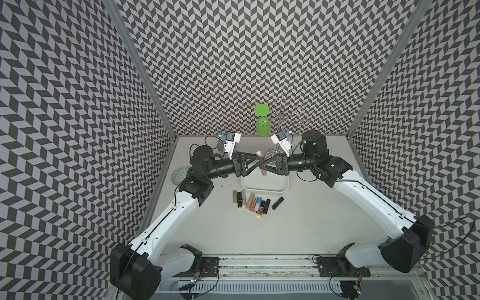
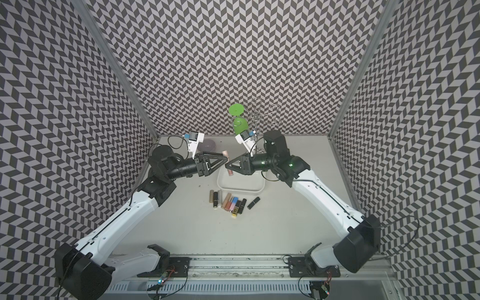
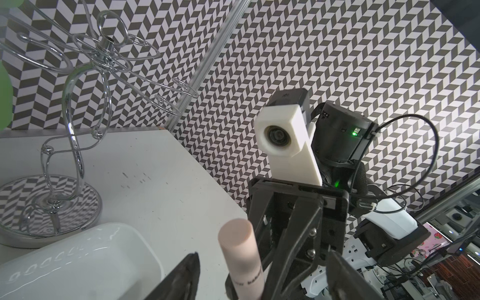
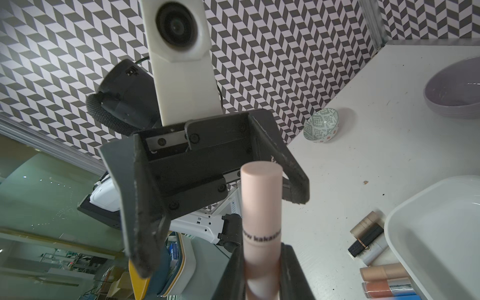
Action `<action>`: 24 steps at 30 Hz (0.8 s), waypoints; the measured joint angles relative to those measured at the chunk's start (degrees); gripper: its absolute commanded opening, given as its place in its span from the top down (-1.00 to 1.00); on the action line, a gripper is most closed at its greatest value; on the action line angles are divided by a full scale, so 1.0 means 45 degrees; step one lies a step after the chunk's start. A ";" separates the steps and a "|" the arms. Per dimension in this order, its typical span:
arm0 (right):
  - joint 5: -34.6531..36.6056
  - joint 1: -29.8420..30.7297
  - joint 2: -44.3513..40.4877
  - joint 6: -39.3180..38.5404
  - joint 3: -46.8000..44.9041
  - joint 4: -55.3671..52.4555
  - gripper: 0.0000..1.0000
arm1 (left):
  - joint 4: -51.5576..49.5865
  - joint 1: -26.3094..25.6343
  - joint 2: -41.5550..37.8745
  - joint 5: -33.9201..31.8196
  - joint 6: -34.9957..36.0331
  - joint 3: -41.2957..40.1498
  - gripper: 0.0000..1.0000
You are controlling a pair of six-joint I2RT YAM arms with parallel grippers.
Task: Put the lipstick into the storage box
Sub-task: Pick up the lipstick at the center of the board.
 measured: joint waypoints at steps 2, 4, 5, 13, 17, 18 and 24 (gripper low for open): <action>-0.0034 0.0107 0.0092 0.0058 0.0019 0.0087 0.69 | 0.0005 0.0000 0.0000 0.0015 -0.0005 0.0000 -0.21; -0.0029 0.0165 0.0146 0.0107 0.0024 0.0189 0.69 | 0.0010 0.0000 0.0010 0.0053 -0.0029 0.0010 -0.07; -0.0029 0.0165 0.0170 0.0121 0.0034 0.0253 0.69 | -0.0005 0.0000 0.0015 0.0068 -0.0044 0.0010 -0.02; -0.0121 0.0165 0.0432 0.0160 0.0374 0.0471 0.69 | -0.0126 0.0155 0.0034 0.0044 -0.0078 0.0010 0.47; -0.0136 0.0214 0.0457 0.0058 0.0418 0.0568 0.66 | -0.0185 0.0228 0.0068 0.0053 -0.0321 0.0015 0.72; -0.0131 0.0214 0.0461 0.0053 0.0418 0.0578 0.63 | -0.0185 0.0243 0.0073 0.0058 -0.0330 0.0019 0.76; 0.0029 0.0214 0.0505 0.0063 0.0418 0.0486 -0.18 | -0.0379 0.0248 0.0223 0.0049 -0.0126 0.0160 0.80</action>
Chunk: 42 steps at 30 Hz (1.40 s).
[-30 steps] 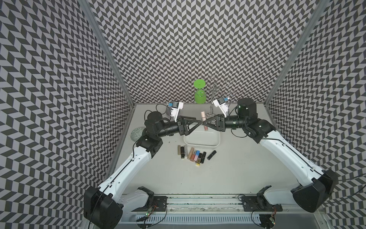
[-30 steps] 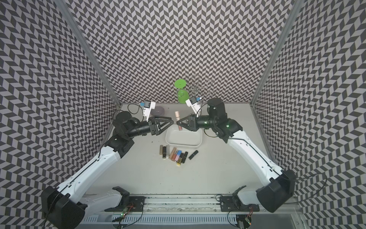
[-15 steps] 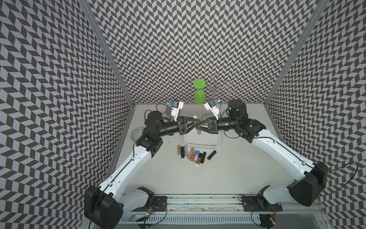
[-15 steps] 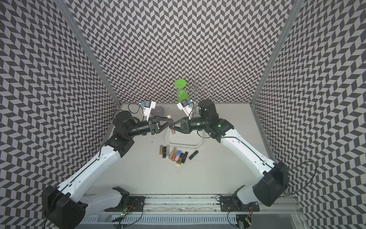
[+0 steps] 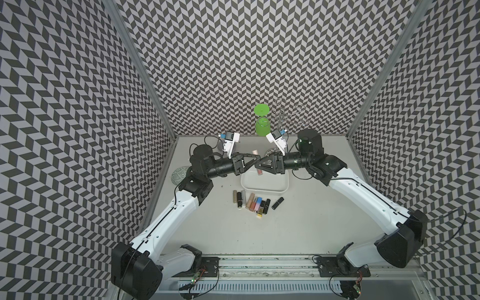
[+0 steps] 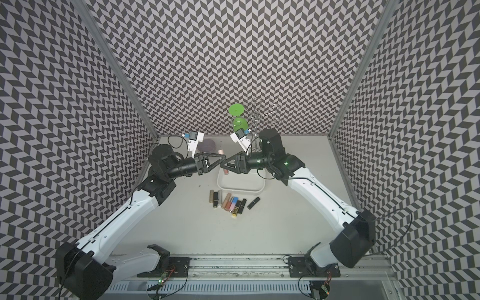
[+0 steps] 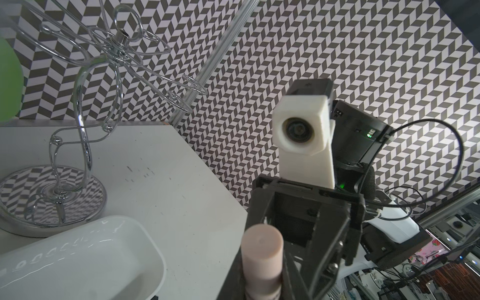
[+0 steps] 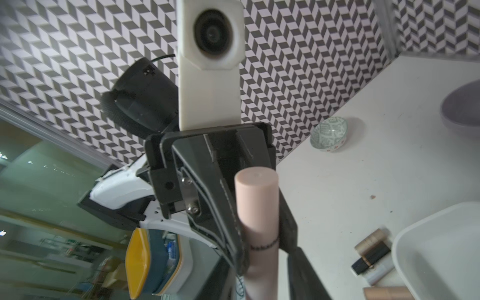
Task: Put the lipstick into the storage box
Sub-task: Pick up the lipstick at the center of the board, then place the lipstick in the storage box.
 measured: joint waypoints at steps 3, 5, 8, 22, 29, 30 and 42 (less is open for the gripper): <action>0.0466 -0.0005 0.0000 -0.0121 0.0053 -0.0243 -0.27 | -0.0835 0.0000 0.0228 -0.0355 0.0432 0.0437 0.80; 0.0865 -0.0005 0.0000 -0.0272 0.0160 -0.0559 -0.27 | -0.1651 0.0000 0.0408 -0.0865 0.0855 0.0860 0.80; 0.1447 -0.0029 0.0024 -0.0549 0.0359 -0.0947 -0.28 | -0.2793 0.0000 0.0767 -0.1729 0.1511 0.1540 0.81; 0.6207 -0.0053 0.1831 -0.2244 0.1982 -0.3206 -0.29 | -0.6717 0.0005 0.4750 -0.4493 0.3536 0.4095 0.85; 0.8461 -0.0063 0.3070 -0.2885 0.2584 -0.4187 -0.29 | -0.8009 0.0005 0.7208 -0.5377 0.4624 0.5047 0.88; 0.8587 -0.0063 0.3201 -0.2919 0.2584 -0.4284 -0.29 | -0.8145 0.0005 0.7514 -0.5469 0.4731 0.5081 0.88; 0.8602 -0.0063 0.3657 -0.2807 0.2040 -0.4799 -0.28 | -0.9107 -0.0005 0.9428 -0.6455 0.5819 0.5085 0.90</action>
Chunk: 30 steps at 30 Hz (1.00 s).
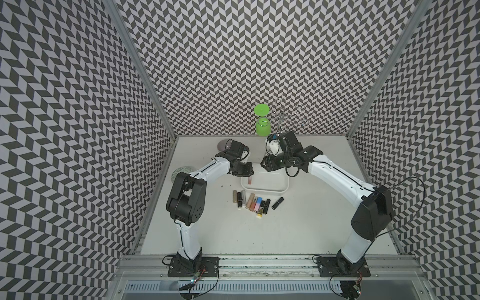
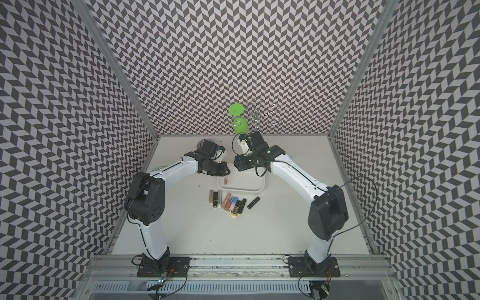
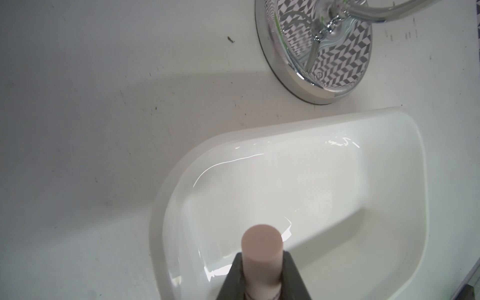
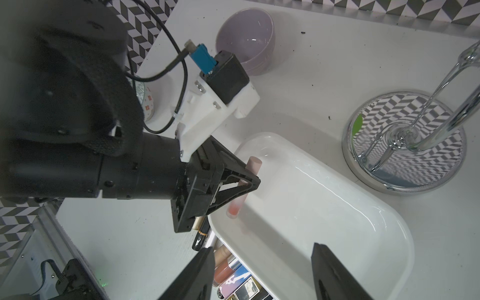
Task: Put the lipstick into the storage box
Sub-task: Place the lipstick in the storage box.
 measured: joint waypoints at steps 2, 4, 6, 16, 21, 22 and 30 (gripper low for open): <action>-0.0131 0.0000 0.0000 0.0078 -0.0573 0.0087 -0.28 | 0.0000 -0.0010 0.0146 -0.0083 0.0049 0.0019 0.90; -0.0238 0.0000 0.0000 0.0141 -0.1151 0.0126 -0.28 | -0.0029 -0.0058 0.0355 -0.0209 0.0087 0.0131 0.90; -0.0369 0.0000 0.0015 0.0194 -0.1695 0.0151 -0.28 | -0.0049 -0.0146 0.0627 -0.0384 0.0102 0.0345 0.91; -0.2030 -0.0058 0.0151 0.0306 -0.3313 0.1277 -0.28 | -0.0350 -0.0505 0.1948 -0.1277 0.0248 0.1559 0.91; -0.2681 -0.0112 0.0413 0.0325 -0.3439 0.2191 -0.28 | -0.0709 -0.0505 0.2555 -0.1671 0.0374 0.2157 0.91; -0.2769 -0.0121 0.0461 0.0325 -0.3439 0.2346 -0.28 | -0.0782 -0.0500 0.2603 -0.1710 0.0379 0.2239 0.90; -0.3254 -0.0355 0.1132 0.0325 -0.3429 0.2856 -0.28 | -0.1064 -0.0505 0.2890 -0.1899 0.0423 0.2715 0.44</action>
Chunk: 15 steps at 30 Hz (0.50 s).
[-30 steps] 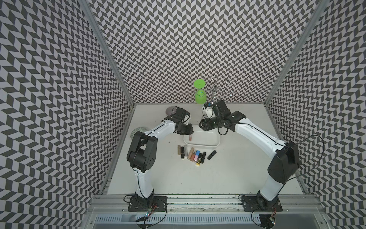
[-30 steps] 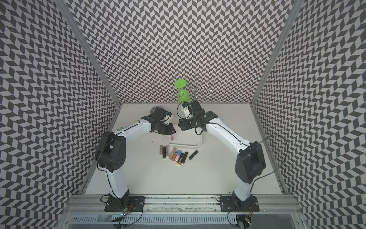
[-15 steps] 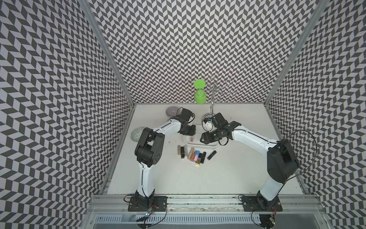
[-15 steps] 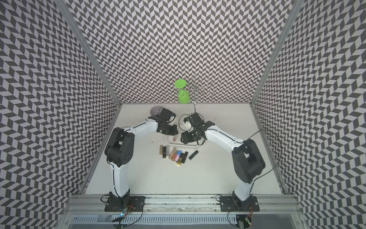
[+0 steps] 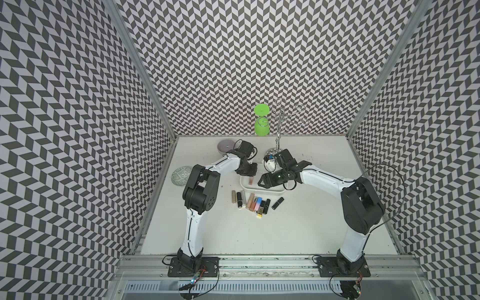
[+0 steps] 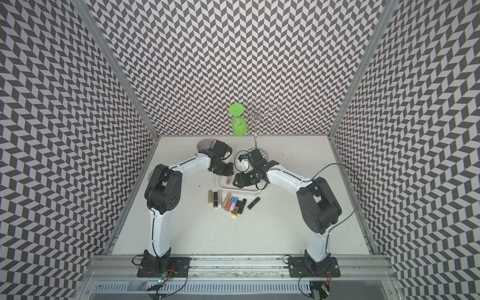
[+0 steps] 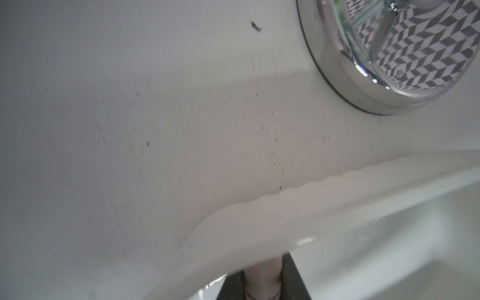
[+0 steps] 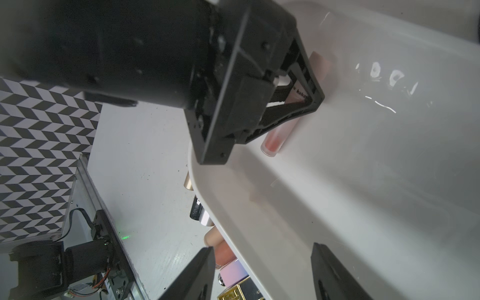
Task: Put the lipstick into the storage box
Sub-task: Place the lipstick in the storage box.
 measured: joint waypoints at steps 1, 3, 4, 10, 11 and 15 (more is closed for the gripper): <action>-0.0039 -0.0029 0.0044 0.0005 0.0000 0.0019 -0.28 | 0.0000 0.0000 0.0015 -0.0039 0.0019 0.0019 0.40; -0.0097 -0.0092 0.0063 0.0005 0.0000 0.0083 -0.28 | -0.0024 0.0000 0.0073 -0.0131 0.0034 0.0019 0.37; -0.0126 -0.0121 0.0063 0.0005 0.0000 0.0102 -0.28 | -0.0049 0.0000 0.0117 -0.0136 0.0034 0.0019 0.35; -0.0170 -0.0204 0.0063 0.0015 0.0000 0.0165 -0.27 | -0.0136 0.0000 0.0214 -0.0126 -0.0010 0.0019 0.31; -0.0170 -0.0223 0.0063 0.0015 0.0000 0.0170 -0.27 | -0.0136 0.0000 0.0214 -0.0121 -0.0010 0.0019 0.30; -0.0170 -0.0233 0.0058 0.0019 0.0000 0.0165 -0.27 | -0.0136 0.0000 0.0214 -0.0024 -0.0073 0.0044 0.26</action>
